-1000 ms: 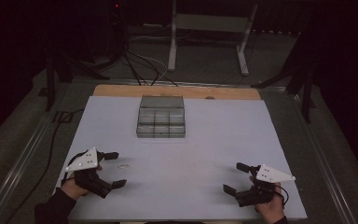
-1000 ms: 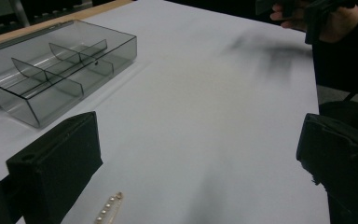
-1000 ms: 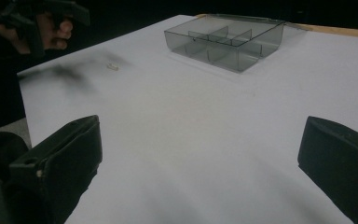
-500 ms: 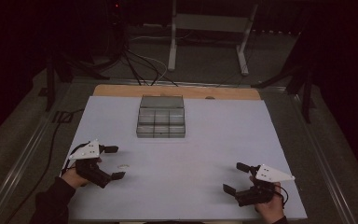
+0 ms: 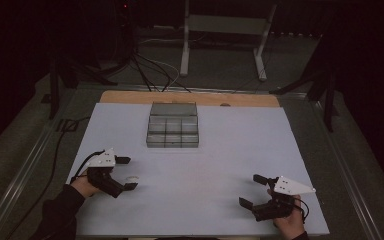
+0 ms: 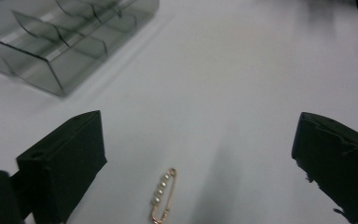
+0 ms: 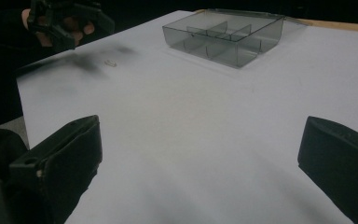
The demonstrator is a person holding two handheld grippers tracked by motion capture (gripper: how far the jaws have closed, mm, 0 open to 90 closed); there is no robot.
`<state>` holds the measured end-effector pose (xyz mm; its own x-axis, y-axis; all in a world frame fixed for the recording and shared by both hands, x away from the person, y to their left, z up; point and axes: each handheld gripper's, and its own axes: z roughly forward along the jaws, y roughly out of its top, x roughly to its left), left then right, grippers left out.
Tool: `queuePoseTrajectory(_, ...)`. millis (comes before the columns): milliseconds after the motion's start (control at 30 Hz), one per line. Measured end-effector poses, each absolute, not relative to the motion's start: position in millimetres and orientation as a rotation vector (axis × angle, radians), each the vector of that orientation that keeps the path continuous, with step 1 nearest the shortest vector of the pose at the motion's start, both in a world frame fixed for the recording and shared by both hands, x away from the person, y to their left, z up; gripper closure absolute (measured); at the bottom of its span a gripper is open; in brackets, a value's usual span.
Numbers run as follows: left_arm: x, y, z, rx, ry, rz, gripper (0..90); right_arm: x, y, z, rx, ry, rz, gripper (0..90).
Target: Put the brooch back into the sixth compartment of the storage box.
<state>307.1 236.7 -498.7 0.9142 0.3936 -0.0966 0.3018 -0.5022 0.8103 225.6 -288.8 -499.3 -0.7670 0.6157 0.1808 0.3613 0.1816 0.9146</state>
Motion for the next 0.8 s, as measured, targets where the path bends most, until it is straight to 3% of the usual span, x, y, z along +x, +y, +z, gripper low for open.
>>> queuePoseTrajectory(167,317,240,-505,2.162,0.564,0.067,9.3,226,-288,-500,0.944,2.236,1.623,0.0)
queuePoseTrajectory(233,317,241,-504,2.139,0.554,0.079,17.7,226,-288,-499,0.943,2.235,1.626,0.0)
queuePoseTrajectory(467,323,239,-505,2.195,0.567,0.094,26.2,226,-288,-500,0.945,2.234,1.632,0.0)
queuePoseTrajectory(800,327,242,-515,2.237,0.592,0.038,47.4,226,-288,-500,0.946,2.239,1.631,0.0)
